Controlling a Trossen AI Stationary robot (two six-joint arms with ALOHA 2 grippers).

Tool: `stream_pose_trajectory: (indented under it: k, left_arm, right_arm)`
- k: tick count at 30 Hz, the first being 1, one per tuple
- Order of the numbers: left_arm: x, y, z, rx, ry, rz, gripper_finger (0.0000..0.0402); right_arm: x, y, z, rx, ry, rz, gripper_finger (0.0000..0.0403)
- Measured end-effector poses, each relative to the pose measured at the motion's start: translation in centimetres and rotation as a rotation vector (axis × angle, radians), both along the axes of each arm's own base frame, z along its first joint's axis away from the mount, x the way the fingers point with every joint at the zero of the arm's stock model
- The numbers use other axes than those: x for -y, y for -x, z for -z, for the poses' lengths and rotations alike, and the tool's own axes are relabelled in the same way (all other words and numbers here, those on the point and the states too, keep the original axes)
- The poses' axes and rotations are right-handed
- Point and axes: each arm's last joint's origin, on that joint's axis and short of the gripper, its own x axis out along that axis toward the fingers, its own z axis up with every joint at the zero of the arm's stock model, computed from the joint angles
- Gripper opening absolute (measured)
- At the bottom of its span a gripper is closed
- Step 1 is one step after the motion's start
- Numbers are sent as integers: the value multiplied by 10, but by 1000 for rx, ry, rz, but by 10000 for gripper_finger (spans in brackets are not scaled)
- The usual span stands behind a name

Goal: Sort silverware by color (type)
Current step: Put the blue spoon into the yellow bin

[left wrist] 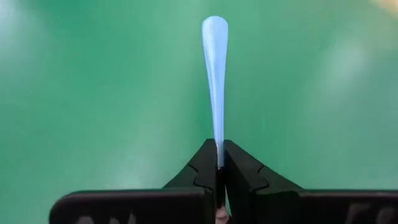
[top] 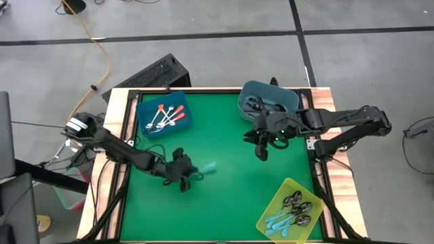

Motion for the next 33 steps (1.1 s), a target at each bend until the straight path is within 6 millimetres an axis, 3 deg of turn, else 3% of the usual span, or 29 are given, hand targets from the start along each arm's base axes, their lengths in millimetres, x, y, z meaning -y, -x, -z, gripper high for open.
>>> stream_pose_trajectory:
  k: [6, 13, 16, 21, 25, 30, 33]
  left_arm:
    - [-9, 4, -51, 303, -74, -162, 1]
    - [-19, 20, -127, 735, -160, -217, 0]
    - [-23, 27, -150, 878, -176, -204, 0]
    - [-23, 30, -163, 986, -209, -173, 0]
    - [-23, 27, -162, 1013, -187, -137, 0]
    - [-20, 19, -164, 1034, -186, -109, 0]
    - [-17, 13, -170, 1040, -210, -93, 0]
  right_arm:
    - [-19, -2, -20, 213, 76, 69, 98]
    - [-37, -5, -37, 399, 196, 73, 98]
    - [-38, -8, -45, 483, 197, 32, 98]
    - [-34, -11, -57, 595, 192, 18, 114]
    - [-30, -12, -59, 624, 201, 31, 169]
    - [-31, -37, -49, 654, 174, 38, 250]
    - [-34, -53, -43, 694, 158, 23, 271]
